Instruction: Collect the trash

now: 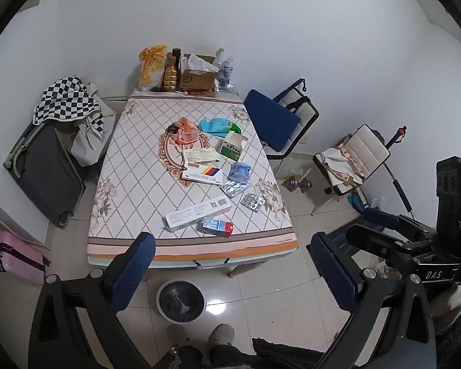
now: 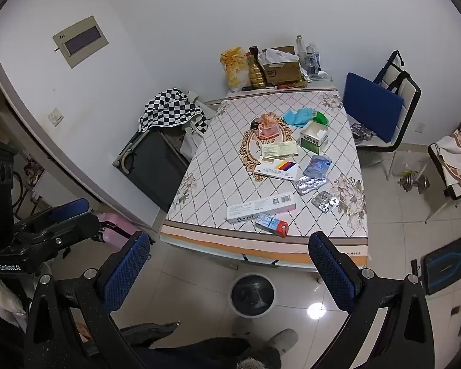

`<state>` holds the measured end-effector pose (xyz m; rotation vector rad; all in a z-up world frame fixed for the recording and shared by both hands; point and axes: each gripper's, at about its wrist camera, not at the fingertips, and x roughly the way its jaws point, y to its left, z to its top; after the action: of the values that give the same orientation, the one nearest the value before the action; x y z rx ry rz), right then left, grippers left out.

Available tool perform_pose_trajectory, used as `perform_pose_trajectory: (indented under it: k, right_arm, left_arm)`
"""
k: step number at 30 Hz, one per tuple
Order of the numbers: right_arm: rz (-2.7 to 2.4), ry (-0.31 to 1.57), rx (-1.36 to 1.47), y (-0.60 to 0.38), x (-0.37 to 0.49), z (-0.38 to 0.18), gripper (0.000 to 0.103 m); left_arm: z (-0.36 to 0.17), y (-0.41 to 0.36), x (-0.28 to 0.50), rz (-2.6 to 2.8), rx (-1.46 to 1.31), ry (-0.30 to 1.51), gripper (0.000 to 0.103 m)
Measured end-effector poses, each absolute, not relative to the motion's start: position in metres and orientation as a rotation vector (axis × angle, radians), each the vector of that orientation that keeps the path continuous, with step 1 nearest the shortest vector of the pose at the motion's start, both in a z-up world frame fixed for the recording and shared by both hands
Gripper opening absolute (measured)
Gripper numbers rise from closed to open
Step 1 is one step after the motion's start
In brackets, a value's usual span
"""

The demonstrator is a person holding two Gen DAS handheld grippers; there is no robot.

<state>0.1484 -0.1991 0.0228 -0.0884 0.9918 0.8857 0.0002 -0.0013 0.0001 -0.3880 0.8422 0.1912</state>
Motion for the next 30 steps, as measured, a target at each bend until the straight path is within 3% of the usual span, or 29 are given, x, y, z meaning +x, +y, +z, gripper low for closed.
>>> perform_pose_trajectory:
  k: [30]
  right_arm:
    - [0.881,0.989,-0.069,-0.214,0.146,0.021,0.103]
  left_arm:
    - [0.004,-0.01,0.003,0.165,-0.395,0.837,0.103]
